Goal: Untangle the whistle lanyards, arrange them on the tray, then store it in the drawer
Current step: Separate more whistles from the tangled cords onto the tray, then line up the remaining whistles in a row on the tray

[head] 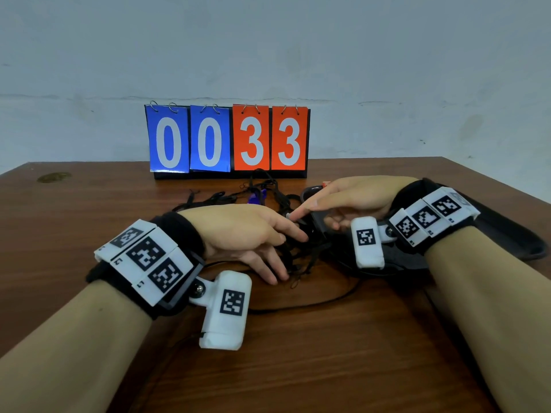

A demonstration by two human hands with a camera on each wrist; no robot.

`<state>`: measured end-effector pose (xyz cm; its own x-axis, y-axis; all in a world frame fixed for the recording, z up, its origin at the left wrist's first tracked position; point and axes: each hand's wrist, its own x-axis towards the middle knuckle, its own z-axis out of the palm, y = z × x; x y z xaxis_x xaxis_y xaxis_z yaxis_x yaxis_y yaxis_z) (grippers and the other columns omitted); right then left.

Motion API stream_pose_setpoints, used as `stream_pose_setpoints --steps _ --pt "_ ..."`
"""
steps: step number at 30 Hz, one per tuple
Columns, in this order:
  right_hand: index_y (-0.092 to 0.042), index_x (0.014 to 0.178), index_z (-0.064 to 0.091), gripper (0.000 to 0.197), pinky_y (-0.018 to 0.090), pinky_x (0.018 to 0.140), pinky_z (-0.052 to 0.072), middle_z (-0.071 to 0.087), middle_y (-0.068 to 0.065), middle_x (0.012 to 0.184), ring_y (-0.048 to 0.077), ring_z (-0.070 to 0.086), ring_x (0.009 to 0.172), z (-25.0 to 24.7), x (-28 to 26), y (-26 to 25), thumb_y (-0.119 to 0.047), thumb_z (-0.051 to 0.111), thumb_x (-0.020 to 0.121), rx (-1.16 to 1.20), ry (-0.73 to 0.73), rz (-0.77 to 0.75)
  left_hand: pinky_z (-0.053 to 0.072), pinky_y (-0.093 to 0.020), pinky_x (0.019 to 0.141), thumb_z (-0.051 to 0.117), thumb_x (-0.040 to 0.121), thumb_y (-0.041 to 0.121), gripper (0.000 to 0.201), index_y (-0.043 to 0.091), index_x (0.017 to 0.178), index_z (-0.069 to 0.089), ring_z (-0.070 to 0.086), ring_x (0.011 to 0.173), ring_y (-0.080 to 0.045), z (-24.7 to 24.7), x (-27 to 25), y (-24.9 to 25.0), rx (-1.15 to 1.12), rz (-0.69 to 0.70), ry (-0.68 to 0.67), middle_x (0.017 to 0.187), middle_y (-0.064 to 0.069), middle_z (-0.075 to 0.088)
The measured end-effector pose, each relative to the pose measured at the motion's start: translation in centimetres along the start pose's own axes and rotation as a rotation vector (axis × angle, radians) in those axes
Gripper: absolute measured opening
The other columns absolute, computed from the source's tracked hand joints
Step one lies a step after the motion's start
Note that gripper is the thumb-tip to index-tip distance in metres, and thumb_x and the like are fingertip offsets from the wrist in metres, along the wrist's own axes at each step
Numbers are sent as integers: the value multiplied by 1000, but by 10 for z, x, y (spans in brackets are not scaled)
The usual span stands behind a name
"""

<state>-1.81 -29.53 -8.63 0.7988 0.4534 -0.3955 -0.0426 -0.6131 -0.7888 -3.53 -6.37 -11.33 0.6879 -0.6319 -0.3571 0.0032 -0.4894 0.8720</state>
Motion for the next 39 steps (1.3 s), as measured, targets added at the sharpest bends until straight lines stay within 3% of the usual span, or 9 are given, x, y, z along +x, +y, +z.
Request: stream_pose_setpoints --steps 6,14,17,19,21,24,28,34,39 --pt "-17 144 49 38 10 46 44 72 -16 67 1 59 50 0 1 1 -22 40 107 -5 1 2 65 -33 72 35 109 3 43 15 146 53 74 100 -36 1 1 -1 8 -7 3 148 -24 51" --pt "-15 137 59 36 13 49 46 69 -1 72 6 59 59 -8 8 10 -21 50 103 147 23 -54 63 -28 71 44 108 13 39 14 146 54 74 80 -15 4 -4 6 80 42 5 172 -1 6" --pt "-13 133 63 34 15 54 45 71 -3 77 6 59 66 -11 10 14 -18 50 103 135 84 -116 61 -23 66 46 108 15 39 16 146 54 74 79 -13 1 -6 9 115 80 16 165 -6 29" --pt "-12 131 65 32 17 59 43 73 -5 90 4 59 72 -12 11 15 -17 50 103 144 137 -144 54 -17 55 47 107 15 35 19 140 59 72 68 -7 -2 -9 12 121 145 90 128 -3 67" --pt "-13 127 69 31 19 63 42 70 1 109 7 58 80 -13 11 18 -18 53 101 179 172 -155 47 -16 51 49 106 13 28 21 126 68 68 65 -5 -7 -11 14 98 249 242 108 1 76" --pt "-14 126 70 30 21 68 40 65 2 133 11 53 90 -16 10 23 -18 54 102 172 223 -169 48 -21 60 49 105 9 29 21 112 74 66 76 -9 -20 -9 13 -21 332 481 113 3 77" --pt "-14 129 67 31 23 78 39 66 3 134 8 58 100 -21 9 26 -18 53 102 215 256 -235 48 -27 78 49 102 11 31 24 110 75 63 104 -13 -31 -4 8 -31 270 666 117 1 70" --pt "-11 131 64 35 34 107 47 68 7 131 24 62 125 -30 1 27 -20 55 99 398 266 -242 54 -33 86 58 101 24 23 11 115 71 60 101 -11 -34 8 0 -99 106 653 117 -4 68" --pt "-7 127 66 32 40 100 54 72 14 121 30 66 116 -34 0 31 -18 60 97 502 440 -228 54 -29 70 65 99 23 37 8 132 60 64 110 -21 -35 10 -3 -264 27 541 134 -9 59"
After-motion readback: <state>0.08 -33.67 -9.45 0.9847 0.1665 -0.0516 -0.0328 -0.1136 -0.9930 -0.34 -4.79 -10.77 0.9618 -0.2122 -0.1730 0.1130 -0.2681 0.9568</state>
